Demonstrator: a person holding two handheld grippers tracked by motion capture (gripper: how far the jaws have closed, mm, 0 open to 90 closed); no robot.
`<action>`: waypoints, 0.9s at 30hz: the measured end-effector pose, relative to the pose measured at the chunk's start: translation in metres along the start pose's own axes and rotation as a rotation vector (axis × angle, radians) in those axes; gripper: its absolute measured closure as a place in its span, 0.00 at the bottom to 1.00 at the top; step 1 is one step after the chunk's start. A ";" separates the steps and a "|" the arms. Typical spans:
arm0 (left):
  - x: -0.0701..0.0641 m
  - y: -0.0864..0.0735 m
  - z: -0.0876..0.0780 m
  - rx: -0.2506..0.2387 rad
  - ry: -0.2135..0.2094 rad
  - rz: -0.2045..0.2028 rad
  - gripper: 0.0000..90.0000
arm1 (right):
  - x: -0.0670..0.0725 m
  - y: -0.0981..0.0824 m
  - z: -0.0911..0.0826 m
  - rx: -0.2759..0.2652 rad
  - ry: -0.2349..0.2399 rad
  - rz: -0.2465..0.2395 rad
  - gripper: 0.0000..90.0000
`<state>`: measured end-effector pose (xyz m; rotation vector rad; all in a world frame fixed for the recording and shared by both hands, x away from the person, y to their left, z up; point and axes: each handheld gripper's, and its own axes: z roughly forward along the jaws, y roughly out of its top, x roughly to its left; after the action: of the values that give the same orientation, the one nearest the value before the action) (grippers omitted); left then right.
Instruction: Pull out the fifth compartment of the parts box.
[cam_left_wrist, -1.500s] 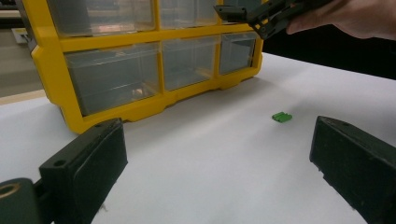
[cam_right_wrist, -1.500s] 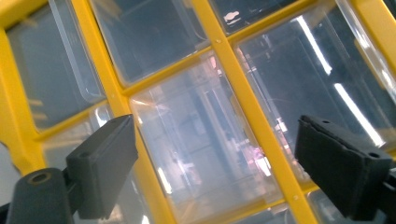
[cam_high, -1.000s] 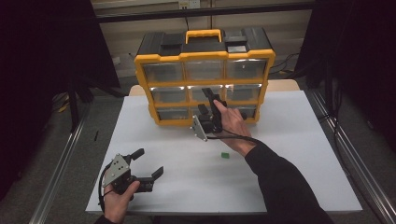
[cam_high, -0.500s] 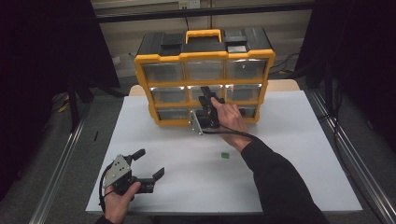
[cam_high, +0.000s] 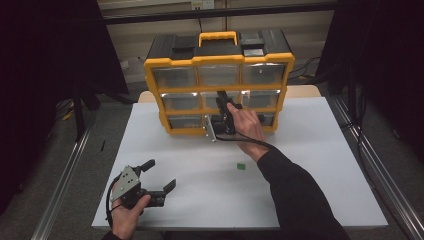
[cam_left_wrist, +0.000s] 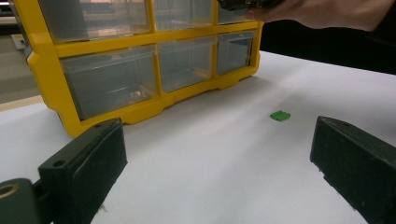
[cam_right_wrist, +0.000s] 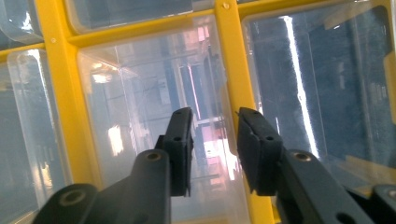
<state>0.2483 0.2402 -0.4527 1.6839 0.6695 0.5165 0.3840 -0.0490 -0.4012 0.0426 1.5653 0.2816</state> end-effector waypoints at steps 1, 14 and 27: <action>0.000 0.000 0.000 0.000 0.000 -0.001 0.04 | 0.001 0.000 0.000 0.004 -0.009 0.000 0.76; 0.003 0.000 0.000 0.016 0.014 0.014 0.04 | -0.001 0.002 0.001 0.008 -0.027 -0.033 0.85; 0.003 -0.001 -0.001 0.009 0.014 0.007 0.04 | -0.001 0.001 -0.001 -0.017 -0.036 -0.050 0.87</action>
<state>0.2502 0.2430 -0.4532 1.6926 0.6769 0.5319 0.3830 -0.0481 -0.4003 -0.0044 1.5262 0.2532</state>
